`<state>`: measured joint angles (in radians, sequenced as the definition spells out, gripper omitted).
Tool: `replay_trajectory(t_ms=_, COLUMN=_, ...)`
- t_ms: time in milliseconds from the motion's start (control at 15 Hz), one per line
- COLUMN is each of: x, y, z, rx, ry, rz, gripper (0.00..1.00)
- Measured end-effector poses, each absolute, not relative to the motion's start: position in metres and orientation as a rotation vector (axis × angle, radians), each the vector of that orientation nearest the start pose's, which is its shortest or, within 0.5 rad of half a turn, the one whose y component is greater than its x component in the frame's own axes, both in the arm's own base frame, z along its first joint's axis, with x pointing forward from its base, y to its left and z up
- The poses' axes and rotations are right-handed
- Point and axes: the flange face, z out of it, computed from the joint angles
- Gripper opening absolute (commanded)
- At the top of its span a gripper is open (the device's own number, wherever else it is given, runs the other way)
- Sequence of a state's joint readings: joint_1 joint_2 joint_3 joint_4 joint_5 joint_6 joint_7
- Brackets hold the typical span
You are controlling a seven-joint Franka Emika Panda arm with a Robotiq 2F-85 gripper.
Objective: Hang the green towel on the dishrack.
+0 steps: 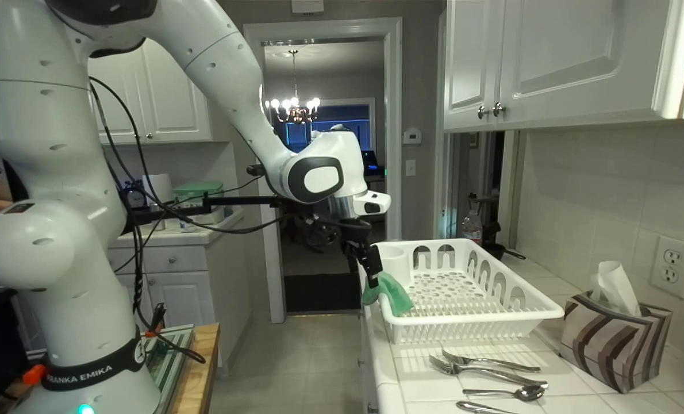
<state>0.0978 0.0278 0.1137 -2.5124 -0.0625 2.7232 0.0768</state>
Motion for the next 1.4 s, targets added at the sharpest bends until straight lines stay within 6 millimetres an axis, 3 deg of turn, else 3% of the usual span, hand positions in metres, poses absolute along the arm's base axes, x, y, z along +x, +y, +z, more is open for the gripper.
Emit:
replay_trajectory(t_ms=133, x=0.472, y=0.103, z=0.279, rx=-3.103, ry=-0.267, rz=-0.293, gripper=0.96)
replay_trajectory(t_ms=200, x=0.473, y=0.103, z=0.276, rx=-3.1, ry=-0.26, rz=-0.295, gripper=0.74)
replay_trajectory(t_ms=267, x=0.474, y=0.103, z=0.273, rx=-3.096, ry=-0.255, rz=-0.301, gripper=0.72)
replay_trajectory(t_ms=933, x=0.475, y=0.097, z=0.263, rx=-3.098, ry=-0.23, rz=-0.297, gripper=0.02)
replay_trajectory(t_ms=1400, x=0.475, y=0.095, z=0.261, rx=-3.1, ry=-0.224, rz=-0.288, gripper=0.01)
